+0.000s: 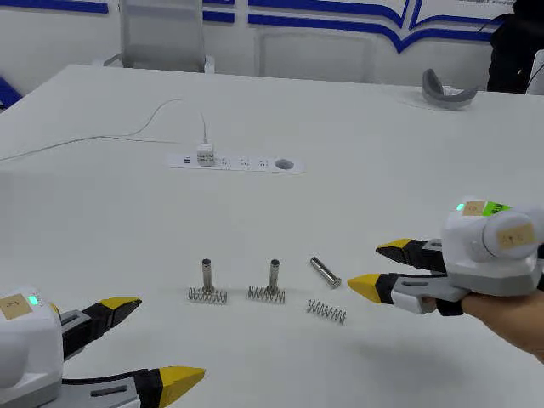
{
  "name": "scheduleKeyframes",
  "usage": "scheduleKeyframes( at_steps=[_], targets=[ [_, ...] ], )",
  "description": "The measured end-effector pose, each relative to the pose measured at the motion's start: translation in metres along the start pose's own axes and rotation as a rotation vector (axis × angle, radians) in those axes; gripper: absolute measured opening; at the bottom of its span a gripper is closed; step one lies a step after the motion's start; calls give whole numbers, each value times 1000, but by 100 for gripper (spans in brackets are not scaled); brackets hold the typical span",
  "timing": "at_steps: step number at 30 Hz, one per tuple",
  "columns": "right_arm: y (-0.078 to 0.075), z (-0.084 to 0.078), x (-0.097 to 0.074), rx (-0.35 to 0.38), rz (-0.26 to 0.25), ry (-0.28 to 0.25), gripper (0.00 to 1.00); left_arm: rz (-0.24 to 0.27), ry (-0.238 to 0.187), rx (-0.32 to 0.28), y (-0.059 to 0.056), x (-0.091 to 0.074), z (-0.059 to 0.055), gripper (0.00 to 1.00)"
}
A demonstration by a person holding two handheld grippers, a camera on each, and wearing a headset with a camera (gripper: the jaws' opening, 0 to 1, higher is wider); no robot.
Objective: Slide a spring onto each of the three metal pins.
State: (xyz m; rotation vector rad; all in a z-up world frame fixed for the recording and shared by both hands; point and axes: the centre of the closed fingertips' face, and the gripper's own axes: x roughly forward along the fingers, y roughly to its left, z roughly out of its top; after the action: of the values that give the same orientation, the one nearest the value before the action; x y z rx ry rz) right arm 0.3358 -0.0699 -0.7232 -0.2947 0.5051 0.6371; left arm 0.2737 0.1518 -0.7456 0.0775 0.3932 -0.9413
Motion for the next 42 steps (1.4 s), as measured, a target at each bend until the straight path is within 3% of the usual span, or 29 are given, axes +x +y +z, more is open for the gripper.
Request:
scheduleKeyframes(
  at_steps=[7,20,42],
  targets=[
    [-4,4,18,-5,-2,40,38,-5,3,6,-3,1,0,78],
    [-16,-4,47,-17,-14,155,29,-6,4,8,-6,1,-2,78],
    [-13,-22,89,28,-4,280,20,-19,22,-5,-10,4,-11,77]
  ],
)
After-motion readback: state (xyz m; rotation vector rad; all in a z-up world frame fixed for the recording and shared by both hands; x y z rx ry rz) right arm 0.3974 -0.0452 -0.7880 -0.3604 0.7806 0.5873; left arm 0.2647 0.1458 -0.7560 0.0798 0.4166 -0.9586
